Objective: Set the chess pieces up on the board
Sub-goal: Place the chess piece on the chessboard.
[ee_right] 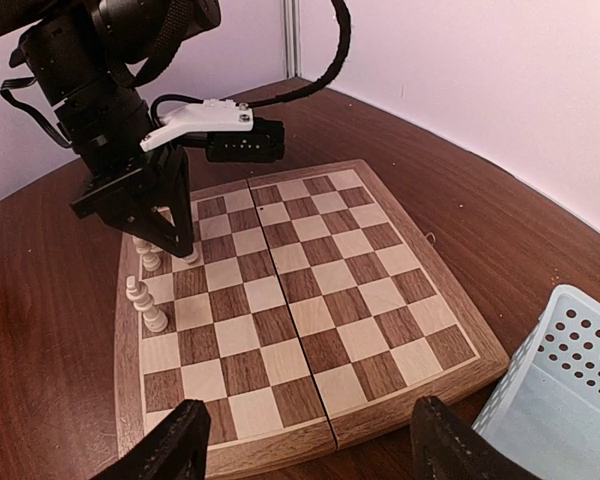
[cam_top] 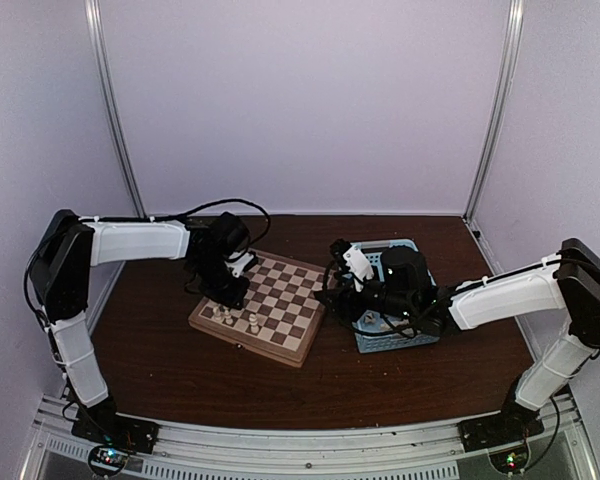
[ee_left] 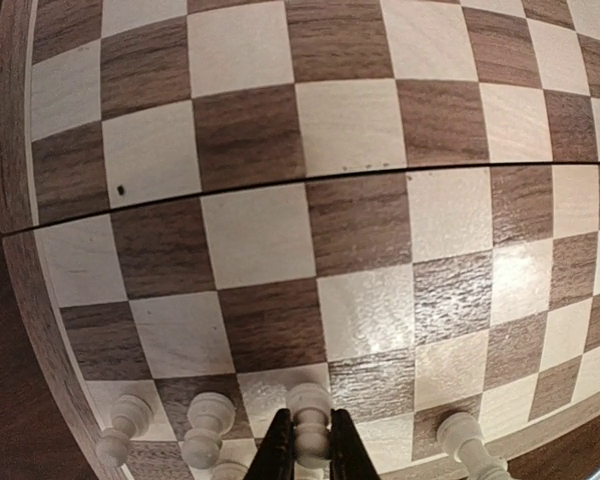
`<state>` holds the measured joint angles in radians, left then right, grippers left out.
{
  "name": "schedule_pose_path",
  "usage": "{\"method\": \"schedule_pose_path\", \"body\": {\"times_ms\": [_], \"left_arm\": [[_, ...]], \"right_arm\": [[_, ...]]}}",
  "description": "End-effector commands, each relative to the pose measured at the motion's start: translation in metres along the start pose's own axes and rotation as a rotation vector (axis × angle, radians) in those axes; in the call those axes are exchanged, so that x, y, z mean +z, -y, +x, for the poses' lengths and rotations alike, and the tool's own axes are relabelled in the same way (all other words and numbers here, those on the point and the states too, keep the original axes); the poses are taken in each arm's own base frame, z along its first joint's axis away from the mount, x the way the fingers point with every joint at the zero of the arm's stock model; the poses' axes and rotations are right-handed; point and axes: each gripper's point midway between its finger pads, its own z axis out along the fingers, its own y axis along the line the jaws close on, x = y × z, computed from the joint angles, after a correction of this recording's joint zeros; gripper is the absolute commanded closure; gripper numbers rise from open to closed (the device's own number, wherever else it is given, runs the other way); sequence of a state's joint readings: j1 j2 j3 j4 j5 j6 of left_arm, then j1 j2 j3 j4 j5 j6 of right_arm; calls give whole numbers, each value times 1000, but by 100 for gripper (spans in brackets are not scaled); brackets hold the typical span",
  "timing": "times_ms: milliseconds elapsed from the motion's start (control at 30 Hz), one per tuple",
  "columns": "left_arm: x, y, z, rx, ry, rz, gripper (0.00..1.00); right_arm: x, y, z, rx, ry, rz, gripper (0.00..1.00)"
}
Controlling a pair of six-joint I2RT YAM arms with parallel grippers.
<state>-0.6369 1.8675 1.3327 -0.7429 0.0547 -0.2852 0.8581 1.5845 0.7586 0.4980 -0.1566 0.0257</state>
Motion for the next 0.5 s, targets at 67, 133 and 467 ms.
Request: {"method": "schedule_pose_path", "body": {"times_ms": [67, 133, 467], "left_arm": [[9, -7, 13, 19, -45, -39, 98], [8, -8, 15, 21, -52, -46, 98], [9, -10, 18, 27, -54, -78, 93]], "right_arm": [[0, -1, -3, -1, 12, -7, 28], [1, 0, -3, -2, 10, -7, 28], [2, -1, -2, -11, 4, -8, 29]]}}
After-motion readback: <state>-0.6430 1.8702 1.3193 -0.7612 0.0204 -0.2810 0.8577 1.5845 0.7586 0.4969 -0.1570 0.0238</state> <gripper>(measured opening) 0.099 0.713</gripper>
